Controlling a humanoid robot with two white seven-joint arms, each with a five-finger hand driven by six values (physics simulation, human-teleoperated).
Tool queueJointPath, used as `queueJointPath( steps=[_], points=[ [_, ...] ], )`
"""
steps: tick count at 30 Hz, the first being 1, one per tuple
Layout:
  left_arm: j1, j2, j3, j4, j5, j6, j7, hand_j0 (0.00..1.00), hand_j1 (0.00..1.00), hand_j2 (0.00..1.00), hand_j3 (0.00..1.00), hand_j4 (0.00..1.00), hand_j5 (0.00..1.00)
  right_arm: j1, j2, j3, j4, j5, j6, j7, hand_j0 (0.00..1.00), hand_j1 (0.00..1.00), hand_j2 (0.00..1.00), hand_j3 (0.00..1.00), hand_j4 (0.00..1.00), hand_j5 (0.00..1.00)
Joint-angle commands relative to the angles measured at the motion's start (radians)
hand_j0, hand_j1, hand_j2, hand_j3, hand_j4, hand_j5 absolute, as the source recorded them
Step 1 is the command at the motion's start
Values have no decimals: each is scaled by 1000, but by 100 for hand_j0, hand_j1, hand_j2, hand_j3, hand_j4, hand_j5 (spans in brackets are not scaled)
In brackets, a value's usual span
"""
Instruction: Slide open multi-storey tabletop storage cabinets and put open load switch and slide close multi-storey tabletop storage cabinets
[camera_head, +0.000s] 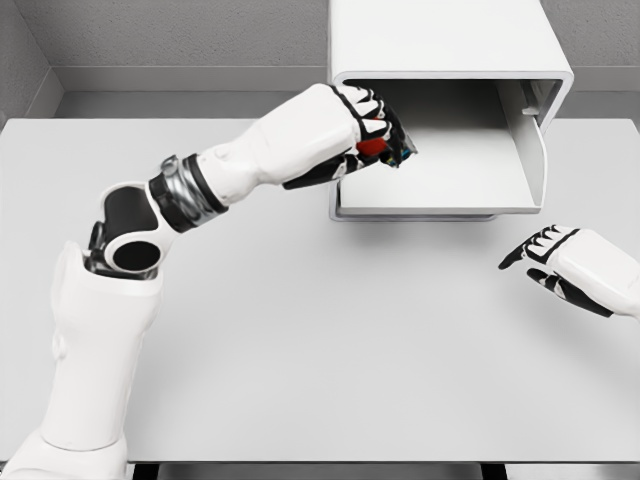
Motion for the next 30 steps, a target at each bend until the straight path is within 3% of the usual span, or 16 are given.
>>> queueJointPath(
  steps=[1, 6, 9, 14, 16, 30],
  points=[
    [-2, -22, -9, 30, -14, 3, 1, 44, 44, 44, 44, 44, 44, 0, -1, 1, 0, -7, 1, 0, 57, 57, 57, 57, 57, 57],
    [-5, -22, -33, 33, -37, 3, 1, 44, 44, 44, 44, 44, 44, 0, -1, 6, 0, -7, 1, 0, 57, 57, 57, 57, 57, 57],
    [-5, -22, -40, 38, -94, 3, 1, 44, 44, 44, 44, 44, 44, 0, -1, 7, 0, -7, 1, 0, 57, 57, 57, 57, 57, 57],
    [-34, -22, -67, 90, -97, 3, 1, 44, 44, 44, 44, 44, 44, 0, -1, 7, 0, -7, 1, 0, 57, 57, 57, 57, 57, 57],
    [-37, -22, -69, 91, -137, 3, 1, 44, 44, 44, 44, 44, 44, 0, -1, 9, 0, -7, 1, 0, 57, 57, 57, 57, 57, 57],
    [-94, -22, -125, 136, -168, 3, 1, 46, 46, 46, 46, 46, 46, -2, -1, 9, 0, -7, 1, 0, 58, 58, 58, 58, 58, 58]
  ],
)
